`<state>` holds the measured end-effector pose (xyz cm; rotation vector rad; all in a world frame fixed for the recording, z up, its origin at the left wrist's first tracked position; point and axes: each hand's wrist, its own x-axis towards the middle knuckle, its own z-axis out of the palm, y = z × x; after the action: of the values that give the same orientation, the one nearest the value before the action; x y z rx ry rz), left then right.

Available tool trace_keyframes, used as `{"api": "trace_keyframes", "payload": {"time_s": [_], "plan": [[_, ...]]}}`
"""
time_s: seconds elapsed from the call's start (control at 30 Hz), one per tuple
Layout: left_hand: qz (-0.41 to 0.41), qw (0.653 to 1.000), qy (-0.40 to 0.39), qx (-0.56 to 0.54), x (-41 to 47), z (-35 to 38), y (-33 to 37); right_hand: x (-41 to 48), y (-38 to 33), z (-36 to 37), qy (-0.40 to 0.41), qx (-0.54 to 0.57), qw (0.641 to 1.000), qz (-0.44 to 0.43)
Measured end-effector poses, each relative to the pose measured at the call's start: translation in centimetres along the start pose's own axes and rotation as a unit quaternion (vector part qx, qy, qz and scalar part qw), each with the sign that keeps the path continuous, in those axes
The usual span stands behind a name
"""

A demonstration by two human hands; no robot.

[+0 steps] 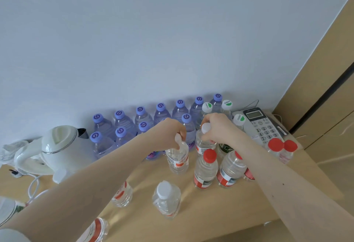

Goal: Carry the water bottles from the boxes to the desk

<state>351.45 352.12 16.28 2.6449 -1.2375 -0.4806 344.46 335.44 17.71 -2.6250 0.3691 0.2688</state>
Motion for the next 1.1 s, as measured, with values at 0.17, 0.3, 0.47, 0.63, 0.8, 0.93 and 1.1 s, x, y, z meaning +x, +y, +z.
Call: {"api": "trace_keyframes", "payload": {"time_s": [0.17,0.3,0.47,0.63,0.8,0.93,1.1], "plan": [[-0.003,1.0,-0.014,-0.014,1.9,0.2,1.2,1.1,1.7,-0.3,0.017,-0.018,1.0,0.009],[0.002,0.999,-0.031,-0.007,3.1,-0.4,2.0,2.1,2.5,-0.5,0.03,-0.048,0.998,0.021],[0.01,0.999,-0.047,0.013,3.9,-0.7,2.5,2.6,2.8,-0.8,0.042,-0.081,0.996,0.016],[0.029,0.997,-0.064,0.026,4.8,-0.4,2.8,2.9,2.8,-0.8,0.046,-0.11,0.993,0.012],[0.04,0.998,-0.032,0.046,5.1,-0.1,3.1,2.9,3.0,-1.0,0.042,-0.102,0.994,0.006],[0.007,0.999,0.004,0.037,4.4,-0.1,2.8,2.7,3.0,-1.1,0.042,-0.123,0.991,-0.018],[-0.027,0.999,0.027,0.025,4.3,0.0,3.6,2.8,3.0,-1.0,0.061,-0.107,0.992,-0.012]]}}
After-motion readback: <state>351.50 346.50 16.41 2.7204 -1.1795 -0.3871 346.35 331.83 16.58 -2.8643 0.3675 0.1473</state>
